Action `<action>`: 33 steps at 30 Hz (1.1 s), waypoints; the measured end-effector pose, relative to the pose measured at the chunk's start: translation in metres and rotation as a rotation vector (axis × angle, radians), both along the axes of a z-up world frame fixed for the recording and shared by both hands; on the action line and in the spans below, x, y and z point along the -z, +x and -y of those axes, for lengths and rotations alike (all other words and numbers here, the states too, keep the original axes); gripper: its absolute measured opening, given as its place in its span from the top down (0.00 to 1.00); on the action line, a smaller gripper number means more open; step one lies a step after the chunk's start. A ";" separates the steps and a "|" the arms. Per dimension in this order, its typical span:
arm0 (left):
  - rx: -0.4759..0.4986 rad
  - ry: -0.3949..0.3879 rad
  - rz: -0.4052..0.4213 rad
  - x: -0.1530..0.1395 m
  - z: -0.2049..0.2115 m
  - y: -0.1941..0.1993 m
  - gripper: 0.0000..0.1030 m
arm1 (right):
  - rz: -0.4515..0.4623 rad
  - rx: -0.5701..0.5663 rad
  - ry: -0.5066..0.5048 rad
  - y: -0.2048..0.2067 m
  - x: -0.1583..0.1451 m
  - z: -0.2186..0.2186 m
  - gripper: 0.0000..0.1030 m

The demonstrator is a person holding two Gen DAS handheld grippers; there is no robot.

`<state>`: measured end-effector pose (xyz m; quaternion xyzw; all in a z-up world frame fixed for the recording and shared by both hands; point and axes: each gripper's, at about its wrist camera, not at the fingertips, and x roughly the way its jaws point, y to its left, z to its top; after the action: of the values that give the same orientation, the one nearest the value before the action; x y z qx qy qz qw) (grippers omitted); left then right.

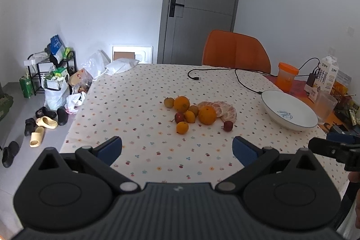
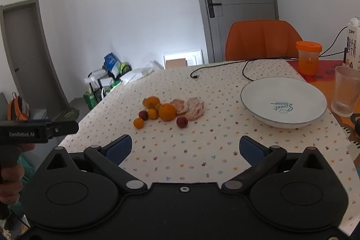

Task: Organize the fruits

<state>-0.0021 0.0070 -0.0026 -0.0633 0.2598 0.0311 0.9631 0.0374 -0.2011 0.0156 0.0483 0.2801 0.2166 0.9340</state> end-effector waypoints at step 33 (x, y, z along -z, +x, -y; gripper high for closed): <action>0.014 -0.048 -0.007 0.030 0.002 0.088 0.26 | -0.061 -0.091 0.116 0.080 0.037 -0.016 0.28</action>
<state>0.0855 0.0054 -0.0329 -0.0844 0.2644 0.0185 0.9605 0.1177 -0.1847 -0.0212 0.0962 0.2972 0.2729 0.9099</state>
